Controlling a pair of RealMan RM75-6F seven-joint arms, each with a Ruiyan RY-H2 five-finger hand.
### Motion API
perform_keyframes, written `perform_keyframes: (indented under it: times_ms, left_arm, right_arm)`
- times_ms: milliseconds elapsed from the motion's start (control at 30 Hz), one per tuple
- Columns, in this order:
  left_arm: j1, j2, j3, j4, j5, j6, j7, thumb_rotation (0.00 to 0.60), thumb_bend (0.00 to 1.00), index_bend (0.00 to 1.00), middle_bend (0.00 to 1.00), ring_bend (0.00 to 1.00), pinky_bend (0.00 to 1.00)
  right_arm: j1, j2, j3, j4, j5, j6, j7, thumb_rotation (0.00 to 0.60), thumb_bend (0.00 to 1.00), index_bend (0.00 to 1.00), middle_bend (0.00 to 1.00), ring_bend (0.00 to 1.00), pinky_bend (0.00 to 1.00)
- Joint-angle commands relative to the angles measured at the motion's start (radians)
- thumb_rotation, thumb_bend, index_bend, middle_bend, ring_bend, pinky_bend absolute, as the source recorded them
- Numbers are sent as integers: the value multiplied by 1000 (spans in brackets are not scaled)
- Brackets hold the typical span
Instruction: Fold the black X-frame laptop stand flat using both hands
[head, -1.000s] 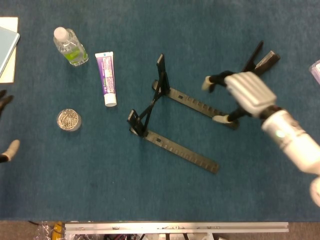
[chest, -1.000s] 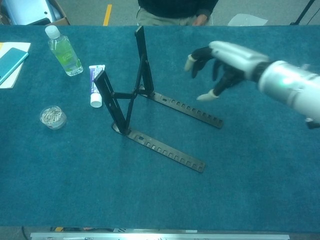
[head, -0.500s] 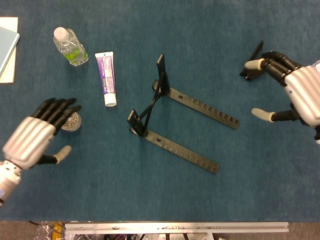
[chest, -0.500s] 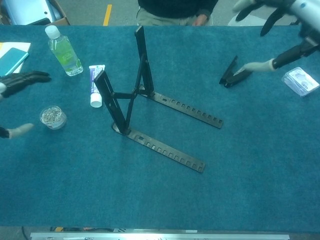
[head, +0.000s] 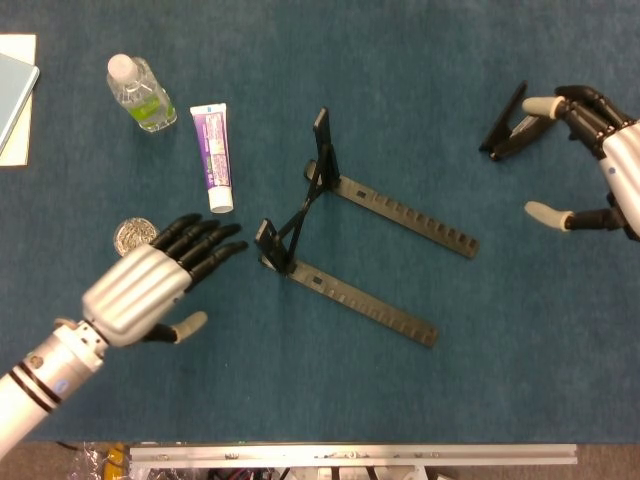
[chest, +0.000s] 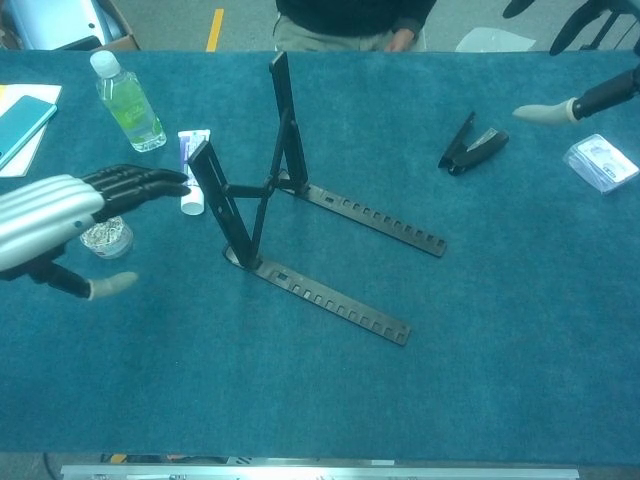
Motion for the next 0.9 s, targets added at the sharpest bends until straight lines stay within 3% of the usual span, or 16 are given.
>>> perform_keyframes:
  times_ms: [33,433,900]
  left_arm:
    - [-18,-16,-5,-14,-9,-18,12,600,339,5,29,0,0]
    - [-58,-50,-7,-44,-42,-42,47,600,338,5,29,0,0]
    - [-64,-28,70,-142,48,-31,120,600,339,5,29,0,0]
  right_arm:
    - [-8,1,7,11,5,-5,18,600,75,211,291,163,396]
    - [-38,14,14,30,-19,-7,63,600,75,211,291,163,396]
    - [-63,20,28,40,-26,-9,100,600,75,211,291,163,396]
